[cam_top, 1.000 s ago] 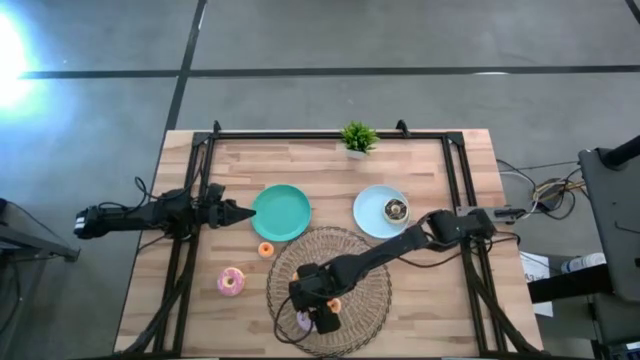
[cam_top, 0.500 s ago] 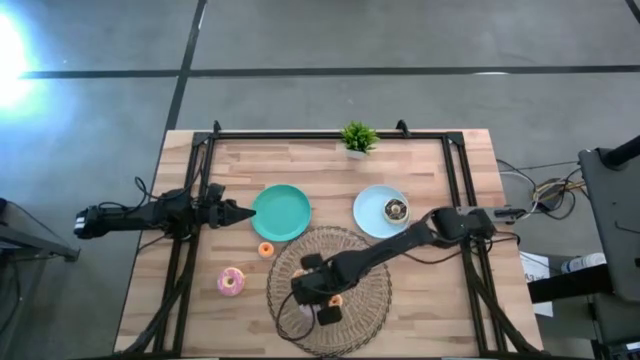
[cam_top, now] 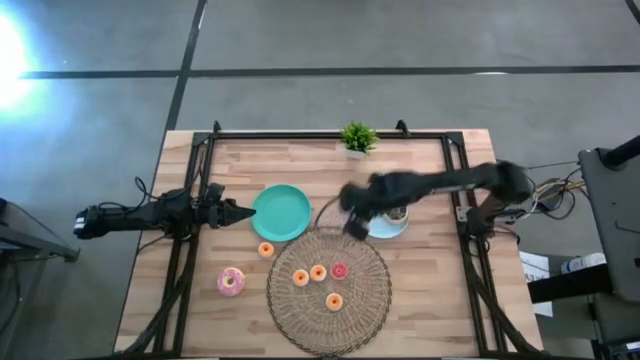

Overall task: Pick & Place donuts
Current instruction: Put the big purple doughnut on the light blue plate, then put the big pink doughnut on the light blue plate

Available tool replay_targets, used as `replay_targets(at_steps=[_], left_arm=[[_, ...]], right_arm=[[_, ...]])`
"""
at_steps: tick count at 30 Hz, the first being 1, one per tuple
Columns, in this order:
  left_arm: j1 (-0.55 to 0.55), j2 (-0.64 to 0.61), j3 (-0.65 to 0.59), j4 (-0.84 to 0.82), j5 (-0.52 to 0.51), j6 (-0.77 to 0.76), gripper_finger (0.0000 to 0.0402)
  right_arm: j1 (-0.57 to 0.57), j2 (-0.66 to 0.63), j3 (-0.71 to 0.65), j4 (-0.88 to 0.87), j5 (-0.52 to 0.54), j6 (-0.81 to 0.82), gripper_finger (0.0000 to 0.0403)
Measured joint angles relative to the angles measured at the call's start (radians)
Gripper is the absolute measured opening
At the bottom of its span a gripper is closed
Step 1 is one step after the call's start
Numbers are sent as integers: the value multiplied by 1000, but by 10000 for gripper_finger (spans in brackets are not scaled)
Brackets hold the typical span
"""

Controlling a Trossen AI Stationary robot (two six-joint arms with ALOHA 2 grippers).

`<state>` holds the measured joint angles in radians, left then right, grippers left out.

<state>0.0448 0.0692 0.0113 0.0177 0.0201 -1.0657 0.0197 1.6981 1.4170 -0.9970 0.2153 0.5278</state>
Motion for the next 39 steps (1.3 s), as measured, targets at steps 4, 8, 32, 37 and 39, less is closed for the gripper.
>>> replay_targets(at_steps=[4, 8, 32, 37, 39], left_arm=[[0, 0, 0, 0, -15, 0, 124], [0, 0, 0, 1, -17, -33, 124], [1, 0, 0, 8, -48, -69, 124], [1, 0, 0, 8, -48, -69, 124], [1, 0, 0, 8, -48, -69, 124]], right_arm=[[-114, -97, -174, 95, -39, 63, 22], [-188, -114, -281, 166, -73, 42, 22], [-297, -59, -362, 178, -64, -183, 191], [-278, -110, -323, 157, -13, -307, 226], [-273, -113, -304, 130, -14, -319, 232]])
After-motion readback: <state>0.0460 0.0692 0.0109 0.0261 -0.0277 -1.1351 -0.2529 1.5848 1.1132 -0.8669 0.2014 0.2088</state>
